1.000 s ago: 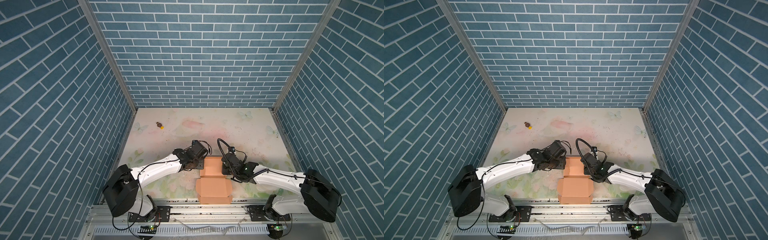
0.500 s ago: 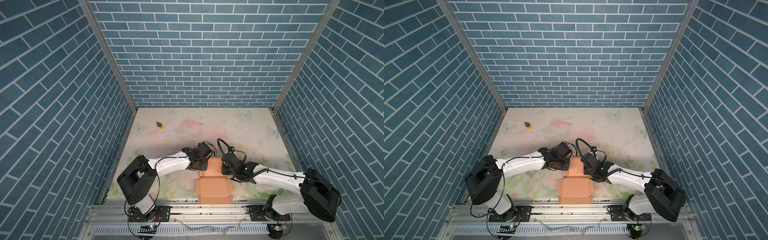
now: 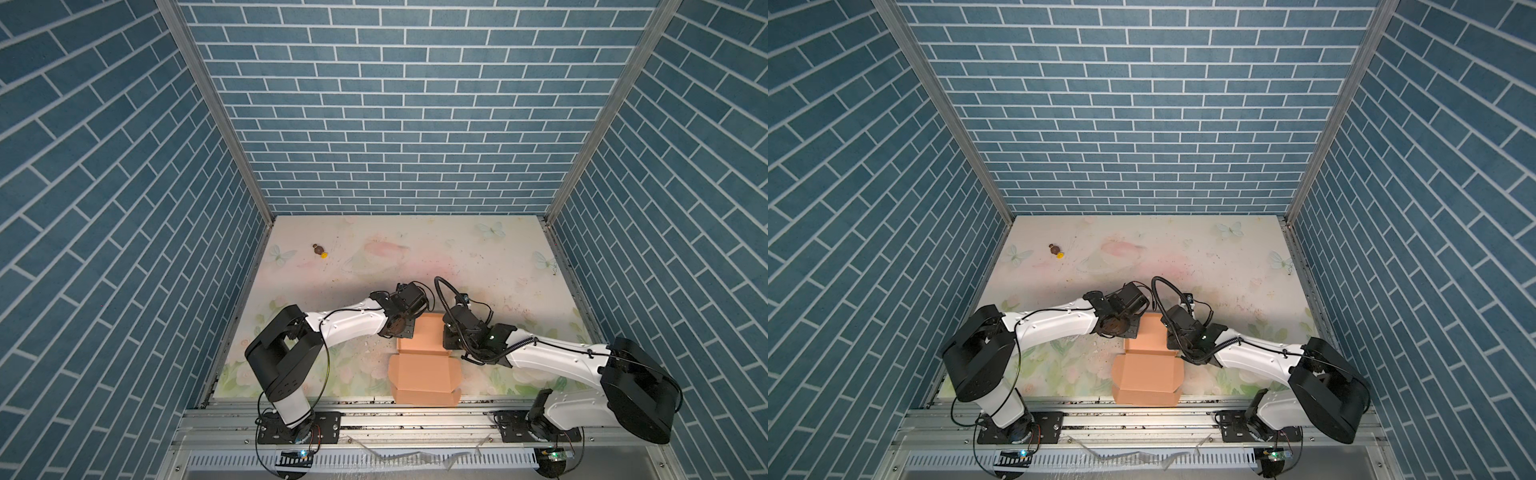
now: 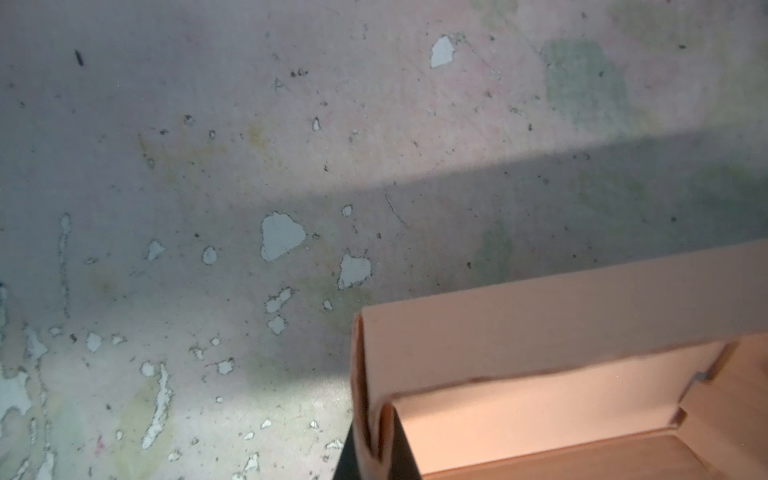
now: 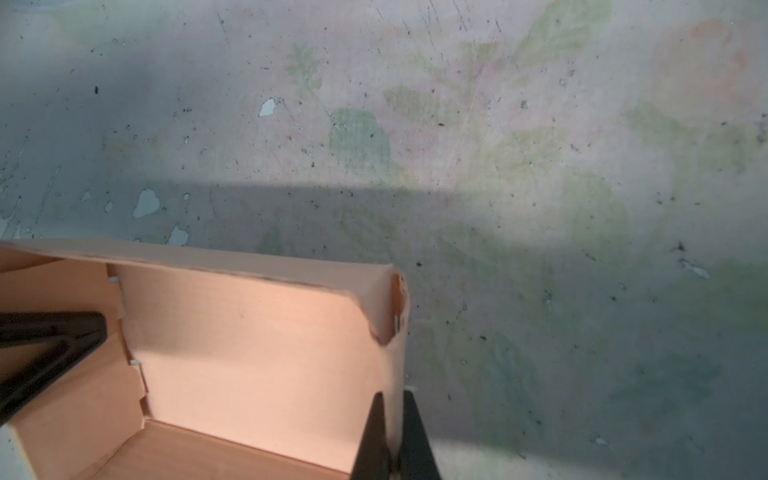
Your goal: Fold the paper box
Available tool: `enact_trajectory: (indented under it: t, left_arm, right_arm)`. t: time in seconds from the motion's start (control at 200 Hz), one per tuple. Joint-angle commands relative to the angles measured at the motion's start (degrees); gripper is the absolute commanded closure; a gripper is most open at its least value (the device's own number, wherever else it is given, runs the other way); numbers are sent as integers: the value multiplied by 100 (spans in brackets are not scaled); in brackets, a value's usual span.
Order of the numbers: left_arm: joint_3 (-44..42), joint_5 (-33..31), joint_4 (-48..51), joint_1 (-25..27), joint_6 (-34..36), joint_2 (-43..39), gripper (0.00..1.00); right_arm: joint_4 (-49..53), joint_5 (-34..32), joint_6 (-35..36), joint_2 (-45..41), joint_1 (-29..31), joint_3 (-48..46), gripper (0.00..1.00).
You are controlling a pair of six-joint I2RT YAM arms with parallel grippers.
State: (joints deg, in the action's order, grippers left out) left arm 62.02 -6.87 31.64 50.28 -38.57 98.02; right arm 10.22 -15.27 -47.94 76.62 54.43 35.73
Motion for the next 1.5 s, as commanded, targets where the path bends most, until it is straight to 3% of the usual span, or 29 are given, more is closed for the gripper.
enact_trajectory:
  t: [0.0,0.32,0.54,0.715,0.95,1.135,1.495]
  left_arm:
    - [171,-462,591,8,-10,212,95]
    - [864,-1100,1447,233,-221,870,98]
    - [1046,-800,1284,377,-331,1262,95]
    - [1067,-358,971,409,-373,1220,87]
    - [693,158,475,405,-451,553,56]
    - [264,208,527,263,-312,-226,40]
    - [-286,247,607,-540,464,-1325,35]
  right_arm:
    - [-32,-22,31,20,6,-42,100]
    - [-37,-132,-108,90,32,-26,100]
    - [-96,-207,-271,82,32,-104,100]
    - [-139,-300,-400,7,34,-198,100]
    - [-71,-217,-336,103,32,-62,100]
    - [67,-101,-84,112,1,71,100]
    - [419,543,673,690,-149,712,100]
